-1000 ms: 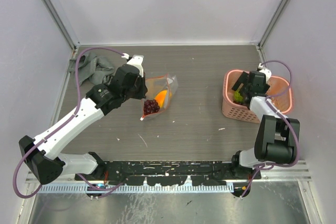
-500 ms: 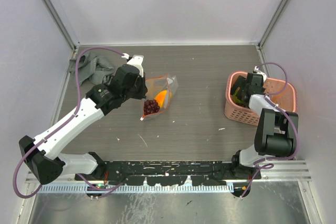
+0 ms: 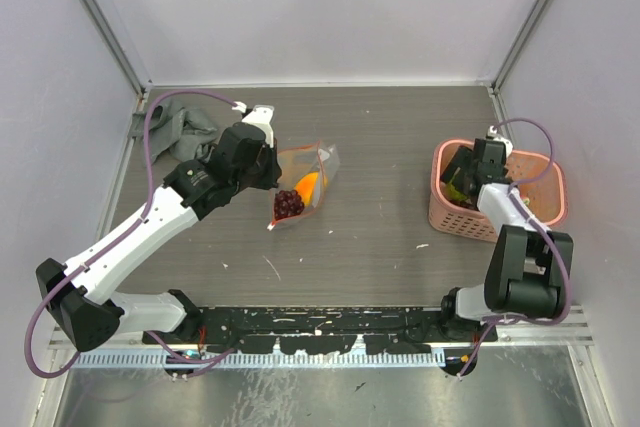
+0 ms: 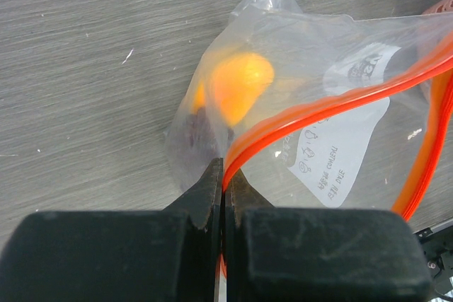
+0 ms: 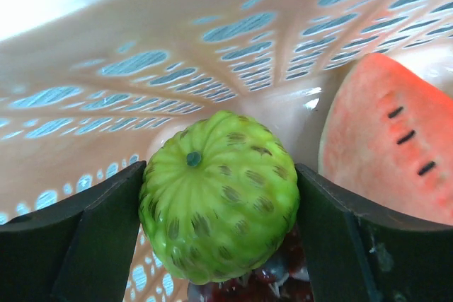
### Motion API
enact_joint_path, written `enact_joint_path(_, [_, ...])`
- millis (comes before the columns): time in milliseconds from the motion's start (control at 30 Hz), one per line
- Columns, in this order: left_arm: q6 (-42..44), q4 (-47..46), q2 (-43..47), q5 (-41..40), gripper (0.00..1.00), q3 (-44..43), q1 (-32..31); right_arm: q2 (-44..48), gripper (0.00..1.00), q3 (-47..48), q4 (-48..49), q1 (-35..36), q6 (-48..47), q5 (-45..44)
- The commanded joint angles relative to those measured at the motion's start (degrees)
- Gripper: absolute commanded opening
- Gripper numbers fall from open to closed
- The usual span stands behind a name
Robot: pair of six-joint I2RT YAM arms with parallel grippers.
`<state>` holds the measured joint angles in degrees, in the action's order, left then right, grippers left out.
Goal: Place the food in the zip-top bag and seal the zipper
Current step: Pick up the fake fruit from the bin, then place the fake fruit in the zipper food storage bag.
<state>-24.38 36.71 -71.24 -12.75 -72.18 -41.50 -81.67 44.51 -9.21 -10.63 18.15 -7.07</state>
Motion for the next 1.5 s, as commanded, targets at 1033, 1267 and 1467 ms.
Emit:
enact_joint_path(1033, [0.82, -3.13, 0.27, 2.56, 0.0, -0.45, 0.22, 33.45, 0.49, 14.69, -14.64, 24.3, -0.37, -6.91])
enact_joint_path(1267, [0.82, -3.21, 0.27, 3.0, 0.0, -0.38, 0.2, 32.23, 0.48, 16.49, -9.79, 35.35, -2.3, -3.59])
enact_joint_path(1467, [0.73, -3.33, 0.23, 3.25, 0.0, -0.36, 0.21, 30.15, 0.48, 18.62, -4.85, 45.85, -3.74, -0.34])
